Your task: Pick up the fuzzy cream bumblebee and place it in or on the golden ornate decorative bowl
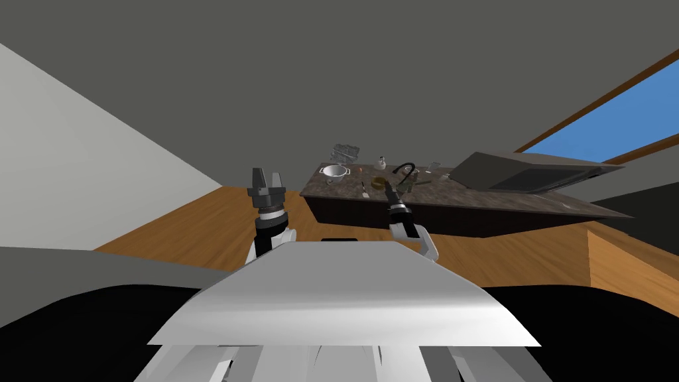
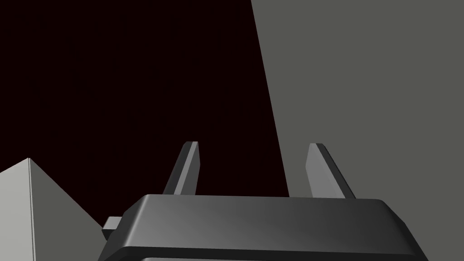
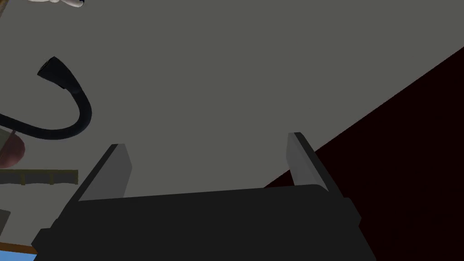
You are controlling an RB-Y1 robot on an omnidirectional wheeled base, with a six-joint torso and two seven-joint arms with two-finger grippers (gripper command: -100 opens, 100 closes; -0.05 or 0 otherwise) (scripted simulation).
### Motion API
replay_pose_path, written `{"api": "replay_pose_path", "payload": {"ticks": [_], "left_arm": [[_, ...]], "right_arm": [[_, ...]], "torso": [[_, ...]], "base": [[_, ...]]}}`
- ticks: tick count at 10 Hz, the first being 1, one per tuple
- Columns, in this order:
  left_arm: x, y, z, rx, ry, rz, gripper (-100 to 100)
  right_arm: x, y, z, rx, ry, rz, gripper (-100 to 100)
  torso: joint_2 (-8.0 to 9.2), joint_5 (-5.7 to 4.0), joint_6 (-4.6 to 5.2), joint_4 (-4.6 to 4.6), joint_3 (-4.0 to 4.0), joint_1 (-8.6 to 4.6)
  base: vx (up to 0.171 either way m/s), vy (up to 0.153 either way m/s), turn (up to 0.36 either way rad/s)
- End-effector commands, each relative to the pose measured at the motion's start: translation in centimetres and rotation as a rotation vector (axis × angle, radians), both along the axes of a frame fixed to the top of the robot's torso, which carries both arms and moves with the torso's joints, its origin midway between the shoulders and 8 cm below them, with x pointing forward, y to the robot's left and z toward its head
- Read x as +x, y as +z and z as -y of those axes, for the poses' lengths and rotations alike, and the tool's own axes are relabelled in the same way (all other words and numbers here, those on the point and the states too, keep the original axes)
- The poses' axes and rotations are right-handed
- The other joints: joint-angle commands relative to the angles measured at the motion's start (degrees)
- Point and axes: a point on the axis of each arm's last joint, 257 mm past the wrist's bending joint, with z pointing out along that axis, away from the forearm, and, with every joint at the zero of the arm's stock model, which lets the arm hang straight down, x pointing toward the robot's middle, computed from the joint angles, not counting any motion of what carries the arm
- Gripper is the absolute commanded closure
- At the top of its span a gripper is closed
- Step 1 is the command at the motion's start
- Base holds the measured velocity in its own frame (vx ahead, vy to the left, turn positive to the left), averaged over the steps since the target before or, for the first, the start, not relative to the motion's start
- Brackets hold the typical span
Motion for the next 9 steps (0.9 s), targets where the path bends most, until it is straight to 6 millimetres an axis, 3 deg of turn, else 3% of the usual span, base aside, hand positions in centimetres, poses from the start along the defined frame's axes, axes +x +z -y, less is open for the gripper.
{"api": "replay_pose_path", "payload": {"ticks": [1,7,9], "left_arm": [[0.0,0.0,0.0,0.0,0.0,0.0,0],[0.0,0.0,0.0,0.0,0.0,0.0,0],[0.0,0.0,0.0,0.0,0.0,0.0,0]], "right_arm": [[0.6,-1.4,1.2,-0.05,-0.042,-0.053,-100],[1.7,-4.7,3.9,-0.179,-0.139,-0.186,-100],[2.3,-6.7,5.4,-0.247,-0.189,-0.269,-100]], "torso": [[0.0,0.0,0.0,0.0,0.0,0.0],[-0.07,0.0,0.0,-0.02,-0.04,0.0],[-0.1,0.0,0.0,-0.02,-0.06,0.02]], "base": [[0.022,0.032,0.023],[0.037,0.033,0.012],[0.059,0.044,0.006]]}}
